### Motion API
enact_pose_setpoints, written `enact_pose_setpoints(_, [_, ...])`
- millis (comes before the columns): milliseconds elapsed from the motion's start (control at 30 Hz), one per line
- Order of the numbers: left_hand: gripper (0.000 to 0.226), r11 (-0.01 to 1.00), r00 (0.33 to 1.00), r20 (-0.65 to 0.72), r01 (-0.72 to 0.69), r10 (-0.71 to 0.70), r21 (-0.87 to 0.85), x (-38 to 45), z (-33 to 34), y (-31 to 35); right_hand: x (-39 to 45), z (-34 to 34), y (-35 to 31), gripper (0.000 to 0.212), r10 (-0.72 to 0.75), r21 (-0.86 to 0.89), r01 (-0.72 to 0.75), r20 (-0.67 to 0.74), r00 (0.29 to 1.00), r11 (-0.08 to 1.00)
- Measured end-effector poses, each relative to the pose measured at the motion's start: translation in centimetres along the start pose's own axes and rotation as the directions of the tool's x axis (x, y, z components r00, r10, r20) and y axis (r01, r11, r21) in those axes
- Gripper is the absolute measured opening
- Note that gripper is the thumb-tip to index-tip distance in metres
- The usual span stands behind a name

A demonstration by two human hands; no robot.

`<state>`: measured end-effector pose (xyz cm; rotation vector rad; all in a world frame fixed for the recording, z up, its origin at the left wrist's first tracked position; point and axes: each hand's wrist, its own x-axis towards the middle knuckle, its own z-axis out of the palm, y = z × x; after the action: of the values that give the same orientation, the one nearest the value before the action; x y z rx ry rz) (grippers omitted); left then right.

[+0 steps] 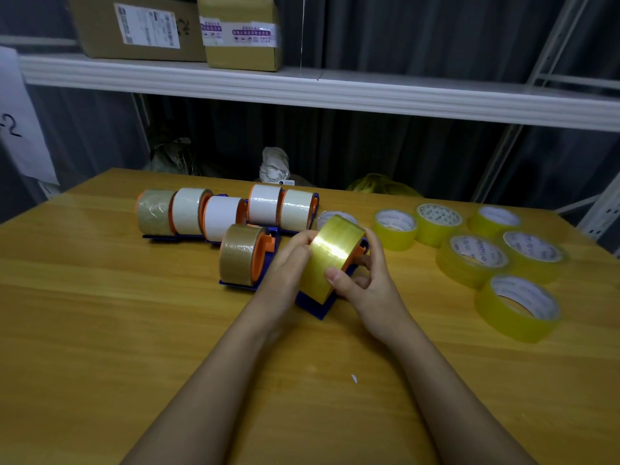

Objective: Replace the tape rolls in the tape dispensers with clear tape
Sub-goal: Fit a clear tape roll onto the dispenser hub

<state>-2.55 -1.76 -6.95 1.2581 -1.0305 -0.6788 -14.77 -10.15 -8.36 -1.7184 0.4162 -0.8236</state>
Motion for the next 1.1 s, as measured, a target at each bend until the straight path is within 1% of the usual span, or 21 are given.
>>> enact_pose_setpoints(200, [0.041, 0.999, 1.000, -0.015, 0.012, -0.013, -0.034, -0.15, 0.24, 0.23, -0.06, 0.01, -0.09, 0.080, -0.006, 0.006, 0.006, 0.013, 1.000, 1.000])
enact_pose_setpoints(267, [0.040, 0.998, 1.000, -0.019, 0.016, -0.017, -0.065, -0.23, 0.27, 0.28, -0.03, 0.03, -0.15, 0.075, -0.006, 0.009, 0.006, 0.016, 1.000, 1.000])
enact_pose_setpoints(367, [0.039, 0.991, 1.000, 0.019, 0.002, 0.001, -0.134, -0.37, 0.22, 0.21, 0.02, -0.07, -0.19, 0.070, 0.017, 0.019, -0.018, 0.012, 1.000, 1.000])
enact_pose_setpoints(433, [0.038, 0.992, 0.999, 0.032, 0.007, -0.003, -0.127, -0.39, 0.09, 0.18, 0.04, -0.14, -0.14, 0.067, 0.030, 0.031, -0.030, 0.006, 1.000, 0.999])
enact_pose_setpoints(500, [0.038, 0.996, 1.000, 0.031, 0.003, 0.000, -0.086, -0.25, 0.02, 0.04, 0.05, -0.17, -0.04, 0.066, 0.033, 0.031, -0.033, 0.006, 0.999, 0.999])
enact_pose_setpoints(567, [0.036, 0.998, 1.000, 0.016, -0.005, 0.006, -0.055, -0.19, 0.05, 0.04, 0.06, -0.17, 0.07, 0.067, 0.031, 0.024, -0.031, 0.005, 1.000, 0.999])
enact_pose_setpoints(767, [0.034, 0.999, 1.000, 0.005, -0.009, 0.009, -0.034, -0.23, 0.25, 0.36, -0.02, -0.13, 0.20, 0.072, 0.009, 0.017, -0.009, -0.009, 1.000, 1.000])
enact_pose_setpoints(867, [0.036, 1.000, 1.000, 0.004, -0.008, 0.008, -0.018, -0.23, 0.36, 0.48, 0.08, -0.10, 0.46, 0.081, 0.012, -0.010, -0.012, -0.010, 1.000, 1.000])
enact_pose_setpoints(1033, [0.041, 0.997, 1.000, 0.026, 0.001, 0.001, -0.082, -0.27, 0.07, 0.14, 0.15, -0.24, 0.59, 0.086, 0.035, -0.018, -0.036, -0.009, 0.999, 0.999])
enact_pose_setpoints(1100, [0.043, 0.997, 0.999, 0.037, -0.007, 0.010, -0.073, -0.23, -0.02, 0.04, 0.15, -0.21, 0.58, 0.085, 0.046, -0.017, -0.046, -0.010, 0.999, 0.999])
